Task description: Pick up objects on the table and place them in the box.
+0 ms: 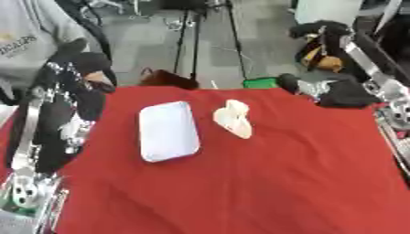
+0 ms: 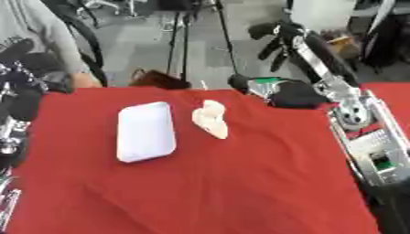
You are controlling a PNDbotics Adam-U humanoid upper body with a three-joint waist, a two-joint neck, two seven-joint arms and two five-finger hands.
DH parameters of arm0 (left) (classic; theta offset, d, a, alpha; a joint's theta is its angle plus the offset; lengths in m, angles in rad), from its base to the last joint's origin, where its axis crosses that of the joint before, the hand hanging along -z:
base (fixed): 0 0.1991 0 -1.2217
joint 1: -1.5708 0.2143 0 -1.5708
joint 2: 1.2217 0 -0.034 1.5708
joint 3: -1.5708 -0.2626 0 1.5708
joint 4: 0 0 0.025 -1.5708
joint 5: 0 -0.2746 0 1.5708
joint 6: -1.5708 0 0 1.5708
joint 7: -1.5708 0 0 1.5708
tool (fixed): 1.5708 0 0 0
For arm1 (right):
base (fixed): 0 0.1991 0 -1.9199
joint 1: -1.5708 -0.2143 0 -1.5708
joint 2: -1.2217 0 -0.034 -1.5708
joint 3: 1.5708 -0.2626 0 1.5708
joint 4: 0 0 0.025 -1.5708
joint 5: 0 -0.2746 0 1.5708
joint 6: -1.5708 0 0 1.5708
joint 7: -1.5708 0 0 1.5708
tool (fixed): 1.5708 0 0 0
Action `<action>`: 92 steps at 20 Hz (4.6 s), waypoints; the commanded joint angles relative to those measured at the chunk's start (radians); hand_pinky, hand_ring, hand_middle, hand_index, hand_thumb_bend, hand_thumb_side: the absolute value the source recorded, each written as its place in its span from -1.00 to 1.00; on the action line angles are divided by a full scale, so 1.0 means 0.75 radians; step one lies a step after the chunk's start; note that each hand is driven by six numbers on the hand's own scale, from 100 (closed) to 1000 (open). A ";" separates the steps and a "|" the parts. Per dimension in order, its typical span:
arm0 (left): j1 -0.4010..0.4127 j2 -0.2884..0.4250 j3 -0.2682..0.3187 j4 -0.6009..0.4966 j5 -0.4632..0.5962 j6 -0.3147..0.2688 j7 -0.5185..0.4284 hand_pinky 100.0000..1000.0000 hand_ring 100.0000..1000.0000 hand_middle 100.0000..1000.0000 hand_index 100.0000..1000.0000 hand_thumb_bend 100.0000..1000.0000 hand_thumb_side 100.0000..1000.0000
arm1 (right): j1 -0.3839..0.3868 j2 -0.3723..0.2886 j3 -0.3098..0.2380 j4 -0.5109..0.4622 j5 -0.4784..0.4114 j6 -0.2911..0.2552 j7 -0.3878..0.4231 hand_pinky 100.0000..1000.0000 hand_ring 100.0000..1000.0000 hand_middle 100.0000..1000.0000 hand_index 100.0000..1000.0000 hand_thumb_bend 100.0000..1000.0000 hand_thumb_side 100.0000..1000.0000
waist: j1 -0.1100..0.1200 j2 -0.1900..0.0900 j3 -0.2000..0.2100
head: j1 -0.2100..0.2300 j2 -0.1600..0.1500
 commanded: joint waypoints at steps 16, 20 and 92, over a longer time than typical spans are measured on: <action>-0.027 0.017 -0.020 -0.028 0.000 0.004 -0.014 0.15 0.54 0.37 0.80 0.01 0.02 | -0.155 -0.055 0.023 0.186 0.101 -0.012 0.044 -0.12 0.22 0.52 0.72 0.23 0.14 | -0.011 0.011 0.039 | -0.025 -0.003; -0.033 0.012 -0.028 -0.026 0.005 0.004 -0.022 0.15 0.54 0.37 0.80 0.00 0.03 | -0.205 -0.045 0.028 0.291 0.150 -0.032 0.056 -0.10 0.24 0.53 0.72 0.23 0.14 | -0.014 0.027 0.054 | -0.035 -0.006; -0.088 -0.033 -0.093 -0.029 0.052 -0.002 -0.095 0.15 0.55 0.36 0.81 -0.08 0.14 | -0.377 0.082 -0.092 1.040 0.642 -0.085 -0.110 -0.19 0.04 0.14 0.45 0.11 -0.05 | 0.032 0.132 0.250 | -0.101 -0.022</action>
